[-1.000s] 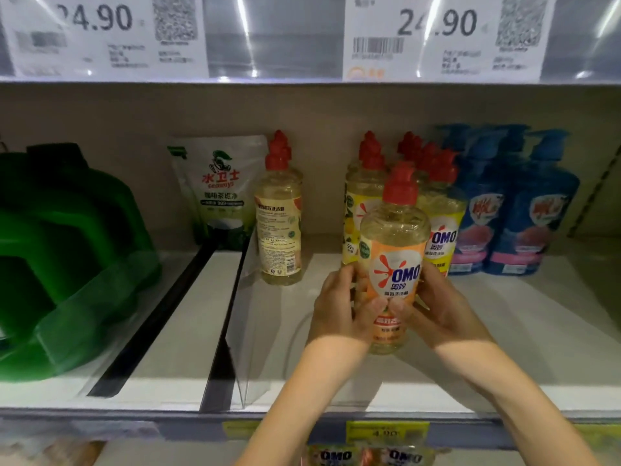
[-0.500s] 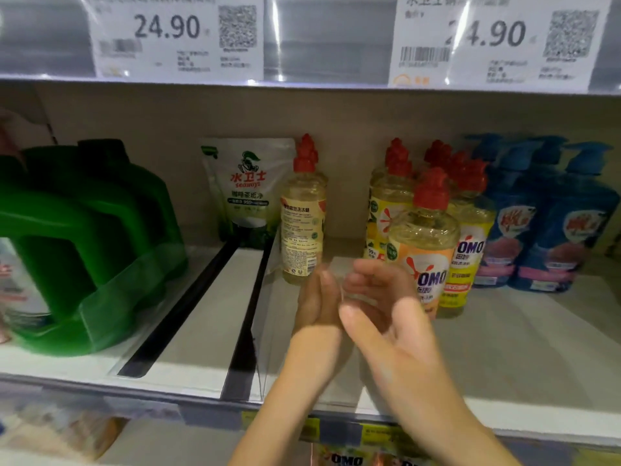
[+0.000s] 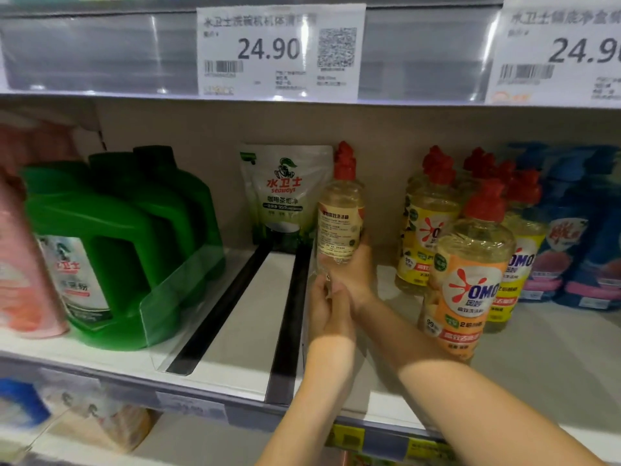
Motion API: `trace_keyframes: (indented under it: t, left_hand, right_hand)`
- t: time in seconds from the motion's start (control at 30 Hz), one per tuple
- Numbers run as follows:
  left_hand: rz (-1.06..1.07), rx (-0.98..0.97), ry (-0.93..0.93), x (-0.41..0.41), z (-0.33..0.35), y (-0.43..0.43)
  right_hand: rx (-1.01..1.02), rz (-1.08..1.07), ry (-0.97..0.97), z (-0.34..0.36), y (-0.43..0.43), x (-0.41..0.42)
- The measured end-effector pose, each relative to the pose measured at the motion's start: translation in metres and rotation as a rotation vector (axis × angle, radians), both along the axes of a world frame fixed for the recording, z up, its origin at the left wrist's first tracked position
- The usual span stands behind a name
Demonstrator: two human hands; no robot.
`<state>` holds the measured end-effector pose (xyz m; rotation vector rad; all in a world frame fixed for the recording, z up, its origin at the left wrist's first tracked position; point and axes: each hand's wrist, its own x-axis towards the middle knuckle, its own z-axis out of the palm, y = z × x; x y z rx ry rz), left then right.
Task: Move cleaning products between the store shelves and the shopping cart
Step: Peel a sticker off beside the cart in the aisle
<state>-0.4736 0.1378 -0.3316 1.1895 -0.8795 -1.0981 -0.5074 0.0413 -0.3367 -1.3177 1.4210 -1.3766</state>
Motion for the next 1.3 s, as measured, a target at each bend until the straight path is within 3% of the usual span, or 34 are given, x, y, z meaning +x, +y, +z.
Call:
trace_keyframes:
  t: [0.17,0.37,0.43,0.53,0.6,0.8,0.9,1.0,1.13,1.3]
  left_hand:
    - [0.003,-0.009,-0.086,0.001,-0.004,-0.001]
    - [-0.007,-0.054,-0.134,-0.003,0.002,-0.002]
    - [0.007,-0.07,-0.191,-0.007,0.008,-0.002]
    - [-0.006,-0.071,-0.264,-0.01,0.014,-0.008]
    - [-0.034,-0.073,-0.287,-0.012,0.015,-0.013]
    - [0.001,-0.102,-0.288,-0.013,0.011,-0.019]
    - [0.03,-0.137,-0.306,-0.013,0.009,-0.021]
    - [0.056,-0.132,-0.296,-0.01,0.008,-0.027]
    - [0.008,-0.079,-0.331,-0.011,0.005,-0.032]
    - [-0.022,-0.09,-0.339,-0.015,-0.002,-0.03]
  right_hand:
    - [0.049,-0.126,0.298,-0.001,-0.004,-0.002]
    - [0.091,-0.091,0.446,0.01,0.012,-0.014]
    - [0.09,-0.043,0.336,0.008,0.018,-0.017]
    - [0.09,0.022,-0.108,0.001,0.035,-0.021]
    - [0.086,0.051,-0.257,-0.001,0.041,-0.024]
    - [0.191,0.047,-0.41,0.007,0.026,-0.025]
    - [0.159,0.226,-0.477,0.004,0.027,-0.029]
    - [0.107,0.175,-0.567,0.002,0.024,-0.029]
    - [0.053,-0.028,-0.325,-0.004,0.018,-0.025]
    - [-0.014,0.015,-0.015,-0.002,0.014,-0.034]
